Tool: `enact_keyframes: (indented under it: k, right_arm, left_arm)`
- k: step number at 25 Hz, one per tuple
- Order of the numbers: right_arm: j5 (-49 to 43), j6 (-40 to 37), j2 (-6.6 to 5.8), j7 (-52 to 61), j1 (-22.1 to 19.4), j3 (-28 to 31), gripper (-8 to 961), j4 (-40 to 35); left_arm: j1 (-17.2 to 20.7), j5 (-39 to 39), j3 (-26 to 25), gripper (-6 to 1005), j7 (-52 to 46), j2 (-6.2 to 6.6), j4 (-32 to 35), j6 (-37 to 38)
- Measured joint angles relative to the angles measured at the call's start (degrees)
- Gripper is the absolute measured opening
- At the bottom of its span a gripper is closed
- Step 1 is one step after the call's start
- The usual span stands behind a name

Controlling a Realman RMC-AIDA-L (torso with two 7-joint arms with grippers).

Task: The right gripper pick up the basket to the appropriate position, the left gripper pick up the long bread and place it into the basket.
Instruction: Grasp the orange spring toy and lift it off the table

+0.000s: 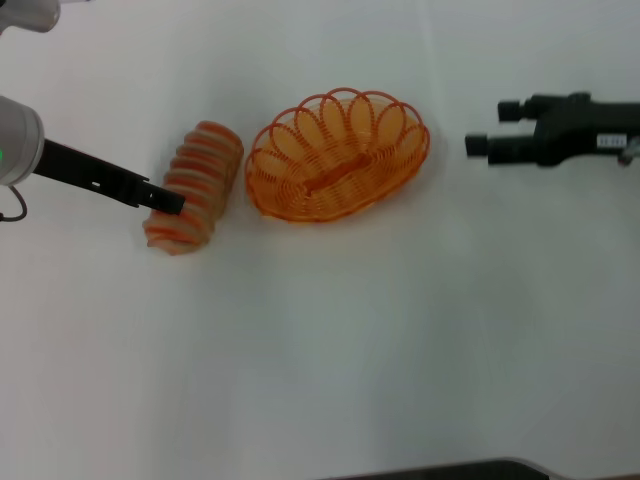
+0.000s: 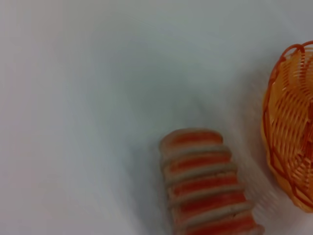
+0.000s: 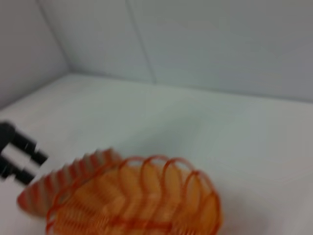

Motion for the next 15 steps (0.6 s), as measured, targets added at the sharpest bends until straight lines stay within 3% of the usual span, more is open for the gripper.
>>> enact_keyframes:
  k: [6,15]
  right_arm:
    - [-3.83,-3.93,1.22,-6.63,-1.21,-0.1,868,-0.45]
    - [-3.68,-4.79,1.72,-12.66,-3.57,0.66,868,-1.3]
  left_arm:
    - [-0.01,-0.3,0.08,742,-0.28,0.0,-0.11,-0.42]
    - [0.37,-0.59,0.1,741,-0.71,0.02,-0.46,-1.7]
